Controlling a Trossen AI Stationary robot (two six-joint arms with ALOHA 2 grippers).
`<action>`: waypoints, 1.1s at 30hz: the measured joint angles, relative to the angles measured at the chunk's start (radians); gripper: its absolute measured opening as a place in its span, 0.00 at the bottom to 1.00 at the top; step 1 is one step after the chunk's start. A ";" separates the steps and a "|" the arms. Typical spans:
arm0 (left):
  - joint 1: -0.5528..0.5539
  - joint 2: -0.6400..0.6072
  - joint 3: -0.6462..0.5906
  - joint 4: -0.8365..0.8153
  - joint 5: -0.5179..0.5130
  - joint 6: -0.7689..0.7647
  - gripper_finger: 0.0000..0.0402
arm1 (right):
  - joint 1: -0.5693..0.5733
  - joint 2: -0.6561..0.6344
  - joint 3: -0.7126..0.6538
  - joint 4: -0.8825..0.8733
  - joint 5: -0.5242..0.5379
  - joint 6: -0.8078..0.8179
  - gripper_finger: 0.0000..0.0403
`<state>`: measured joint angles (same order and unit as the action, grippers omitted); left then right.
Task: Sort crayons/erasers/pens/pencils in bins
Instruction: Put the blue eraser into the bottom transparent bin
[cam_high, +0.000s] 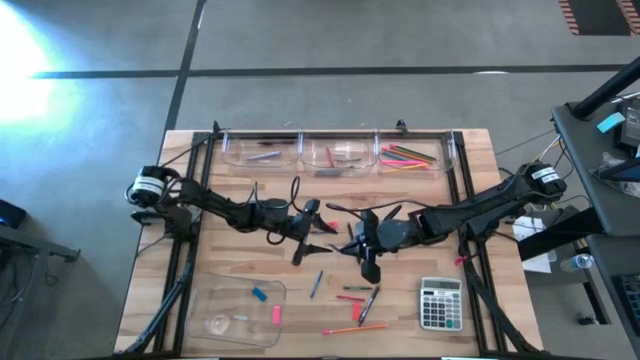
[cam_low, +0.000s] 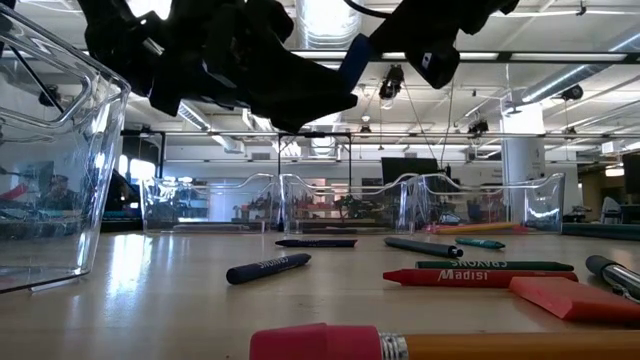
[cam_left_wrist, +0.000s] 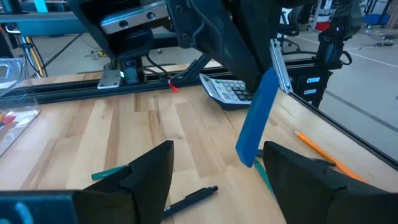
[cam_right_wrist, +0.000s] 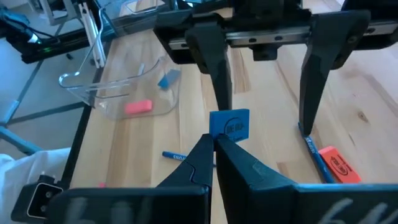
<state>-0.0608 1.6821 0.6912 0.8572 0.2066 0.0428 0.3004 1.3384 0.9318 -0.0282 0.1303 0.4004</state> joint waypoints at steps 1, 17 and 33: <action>0.000 0.000 0.000 -0.001 0.000 0.000 0.56 | 0.000 0.000 0.000 0.003 0.000 0.000 0.02; -0.013 0.004 0.021 -0.018 0.002 -0.003 0.03 | -0.030 0.000 0.000 0.007 0.028 -0.052 0.03; -0.095 -0.595 0.159 -1.162 -0.192 -0.045 0.02 | -0.019 -0.007 0.205 -0.428 0.265 -0.051 0.46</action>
<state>-0.1558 1.0875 0.8505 -0.3051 0.0141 -0.0022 0.2816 1.3317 1.1368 -0.4566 0.3950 0.3491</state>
